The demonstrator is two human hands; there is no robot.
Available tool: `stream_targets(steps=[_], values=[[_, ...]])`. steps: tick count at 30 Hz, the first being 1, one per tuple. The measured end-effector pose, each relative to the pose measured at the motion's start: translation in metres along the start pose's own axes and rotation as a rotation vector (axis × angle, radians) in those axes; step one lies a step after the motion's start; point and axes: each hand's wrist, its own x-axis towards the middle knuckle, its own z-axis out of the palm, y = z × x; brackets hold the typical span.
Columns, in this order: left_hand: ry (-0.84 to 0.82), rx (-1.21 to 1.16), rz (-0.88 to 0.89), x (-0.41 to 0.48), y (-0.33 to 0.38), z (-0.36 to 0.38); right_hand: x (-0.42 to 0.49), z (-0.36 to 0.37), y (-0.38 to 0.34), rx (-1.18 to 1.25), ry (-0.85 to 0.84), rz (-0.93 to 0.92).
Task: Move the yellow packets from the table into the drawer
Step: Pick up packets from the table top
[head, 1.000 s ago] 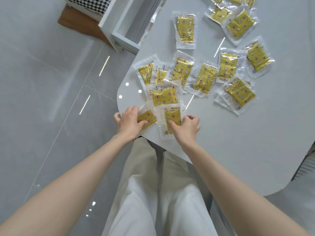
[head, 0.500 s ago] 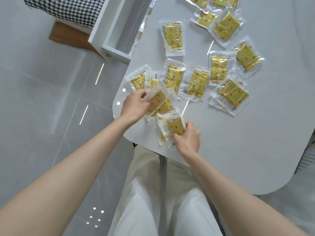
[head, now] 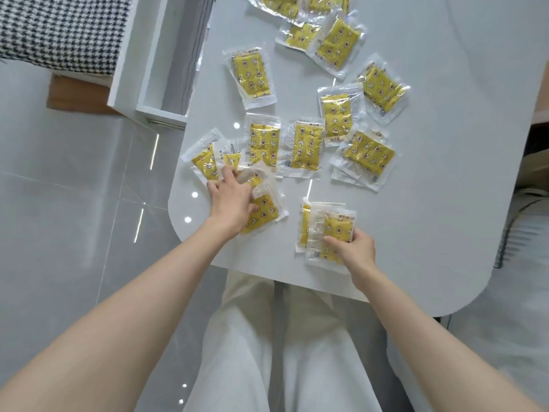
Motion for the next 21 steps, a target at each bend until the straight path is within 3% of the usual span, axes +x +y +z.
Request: stream_targets(steps=[5,10,21], values=[[0.0,0.098,0.048,-0.001,0.002,0.001,-0.004,0.006,-0.001,0.071,-0.058,0.039],[-0.086,0.001,0.121,-0.013,0.006,0.015,-0.01,0.009,-0.003,0.1,-0.077,0.011],[0.031,-0.05,0.018,-0.029,0.003,0.027,-0.014,0.019,0.008,0.144,-0.003,-0.026]])
